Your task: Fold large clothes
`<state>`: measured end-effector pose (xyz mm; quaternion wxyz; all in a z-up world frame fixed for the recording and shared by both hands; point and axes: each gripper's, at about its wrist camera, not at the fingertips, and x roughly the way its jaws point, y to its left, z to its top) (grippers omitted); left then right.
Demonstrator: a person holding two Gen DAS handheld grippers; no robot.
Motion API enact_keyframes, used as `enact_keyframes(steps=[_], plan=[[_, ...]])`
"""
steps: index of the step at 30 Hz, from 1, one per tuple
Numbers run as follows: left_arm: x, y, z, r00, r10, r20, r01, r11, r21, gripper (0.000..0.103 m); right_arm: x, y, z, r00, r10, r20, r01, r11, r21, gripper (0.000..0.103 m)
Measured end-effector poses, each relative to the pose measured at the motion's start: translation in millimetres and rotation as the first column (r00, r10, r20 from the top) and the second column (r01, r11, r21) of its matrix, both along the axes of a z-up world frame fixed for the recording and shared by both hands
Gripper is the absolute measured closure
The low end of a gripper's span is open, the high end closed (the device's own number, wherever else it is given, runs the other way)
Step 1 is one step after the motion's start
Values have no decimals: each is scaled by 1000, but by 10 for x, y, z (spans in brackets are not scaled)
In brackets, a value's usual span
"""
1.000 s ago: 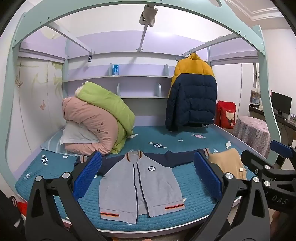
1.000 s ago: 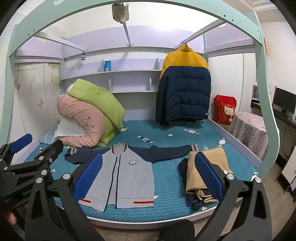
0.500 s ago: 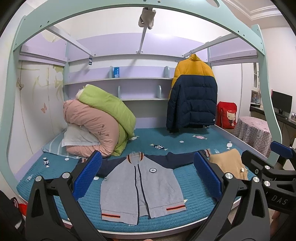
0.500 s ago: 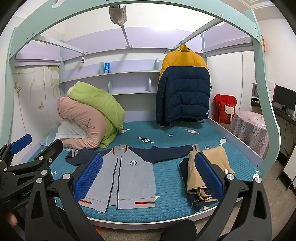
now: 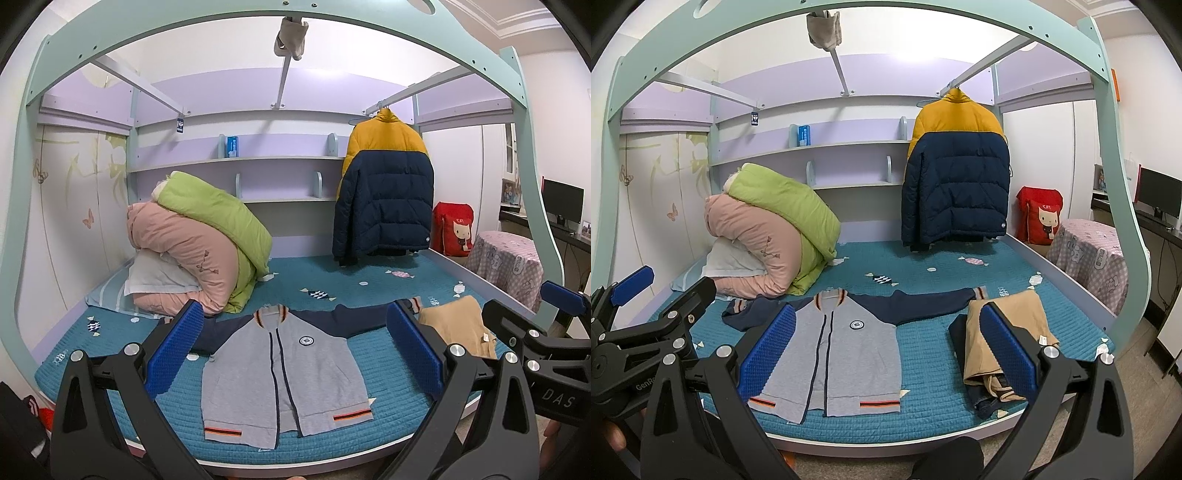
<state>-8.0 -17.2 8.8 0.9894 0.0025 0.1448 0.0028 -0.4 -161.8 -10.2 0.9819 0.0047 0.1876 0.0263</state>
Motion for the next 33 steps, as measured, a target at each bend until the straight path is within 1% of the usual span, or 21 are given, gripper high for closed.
enact_keyframes(steps=[7, 33], plan=[[19, 8, 45, 1000, 1, 0, -1, 1000, 7, 4, -3, -1, -1, 1000, 0, -1, 0, 1000, 2, 7], [6, -11, 17, 1000, 1, 5, -1, 1000, 9, 4, -6, -18, 0, 1000, 1, 0, -1, 1000, 5, 7]])
